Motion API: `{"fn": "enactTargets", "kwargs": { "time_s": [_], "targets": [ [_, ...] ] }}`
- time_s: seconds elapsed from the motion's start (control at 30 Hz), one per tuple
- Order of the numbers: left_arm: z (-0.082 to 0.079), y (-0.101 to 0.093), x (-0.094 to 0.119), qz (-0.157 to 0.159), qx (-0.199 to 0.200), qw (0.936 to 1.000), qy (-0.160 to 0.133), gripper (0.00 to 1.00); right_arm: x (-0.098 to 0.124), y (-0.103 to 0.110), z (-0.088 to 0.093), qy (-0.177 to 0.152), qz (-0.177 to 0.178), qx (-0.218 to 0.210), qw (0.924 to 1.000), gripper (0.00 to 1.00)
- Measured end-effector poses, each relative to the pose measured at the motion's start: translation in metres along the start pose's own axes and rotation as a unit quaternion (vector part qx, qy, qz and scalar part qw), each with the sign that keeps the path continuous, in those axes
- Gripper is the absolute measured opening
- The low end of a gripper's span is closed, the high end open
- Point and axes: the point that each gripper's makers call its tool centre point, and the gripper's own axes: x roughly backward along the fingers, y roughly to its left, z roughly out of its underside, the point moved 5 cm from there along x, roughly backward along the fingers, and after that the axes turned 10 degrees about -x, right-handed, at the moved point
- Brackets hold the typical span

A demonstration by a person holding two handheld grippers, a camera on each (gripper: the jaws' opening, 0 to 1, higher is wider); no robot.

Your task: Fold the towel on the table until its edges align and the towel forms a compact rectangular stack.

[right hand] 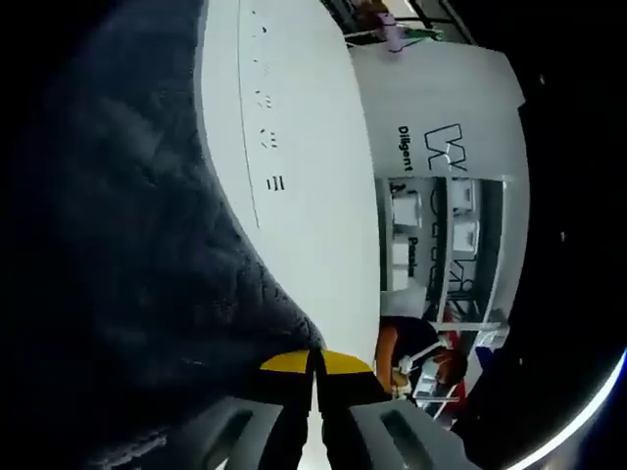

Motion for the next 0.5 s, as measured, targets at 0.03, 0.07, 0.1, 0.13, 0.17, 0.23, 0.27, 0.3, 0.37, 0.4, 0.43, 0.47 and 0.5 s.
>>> {"fn": "enactTargets", "kwargs": {
  "time_s": [0.03, 0.07, 0.1, 0.13, 0.17, 0.23, 0.27, 0.3, 0.37, 0.4, 0.43, 0.47, 0.5],
  "targets": [
    [0.001, -0.002, -0.001, 0.004, 0.001, 1.0000, 0.003, 0.99, -0.002, 0.001, 0.001, 0.010, 0.002, 0.013, 0.9999, 0.02],
    [0.002, -0.003, -0.002, 0.007, 0.000, 1.0000, 0.006, 0.99, -0.003, 0.003, 0.002, 0.016, 0.001, 0.019, 0.9997, 0.02],
    [0.002, -0.004, -0.002, 0.009, -0.001, 0.9999, 0.008, 0.99, -0.005, 0.006, 0.003, 0.018, 0.001, 0.016, 0.9997, 0.02],
    [0.002, -0.004, -0.002, 0.009, -0.002, 0.9999, 0.008, 0.99, -0.006, 0.006, 0.004, 0.021, 0.000, 0.015, 0.9997, 0.02],
    [0.003, -0.005, -0.003, 0.010, -0.001, 0.9999, 0.008, 0.99, -0.008, 0.009, 0.010, 0.038, -0.001, -0.003, 0.9993, 0.02],
    [0.003, -0.006, -0.002, 0.014, -0.003, 0.9998, 0.010, 0.99, -0.013, 0.018, 0.018, 0.057, -0.020, -0.030, 0.9977, 0.02],
    [0.004, -0.007, -0.002, 0.015, -0.004, 0.9998, 0.011, 0.99, -0.013, 0.024, 0.020, 0.056, -0.037, -0.069, 0.9953, 0.02],
    [0.004, -0.007, -0.002, 0.014, -0.005, 0.9998, 0.012, 0.99, -0.013, 0.027, 0.020, 0.049, -0.048, -0.109, 0.9916, 0.04],
    [0.006, -0.006, -0.002, 0.014, -0.009, 0.9997, 0.016, 0.99, -0.008, 0.026, 0.020, 0.021, -0.059, -0.193, 0.9792, 0.09],
    [0.008, -0.005, -0.001, 0.012, -0.006, 0.9997, 0.018, 0.99, -0.004, 0.020, 0.022, 0.014, -0.041, -0.181, 0.9825, 0.14],
    [0.009, -0.005, -0.001, 0.010, -0.003, 0.9998, 0.019, 0.99, 0.001, 0.014, 0.023, 0.011, -0.026, -0.161, 0.9866, 0.17],
    [0.009, -0.004, 0.000, 0.008, -0.002, 0.9998, 0.018, 0.99, 0.006, 0.007, 0.025, 0.008, -0.006, -0.146, 0.9892, 0.18],
    [0.008, -0.003, 0.001, 0.008, -0.001, 0.9998, 0.017, 0.99, 0.011, 0.002, 0.026, 0.006, 0.000, -0.145, 0.9894, 0.20]
  ]
}}
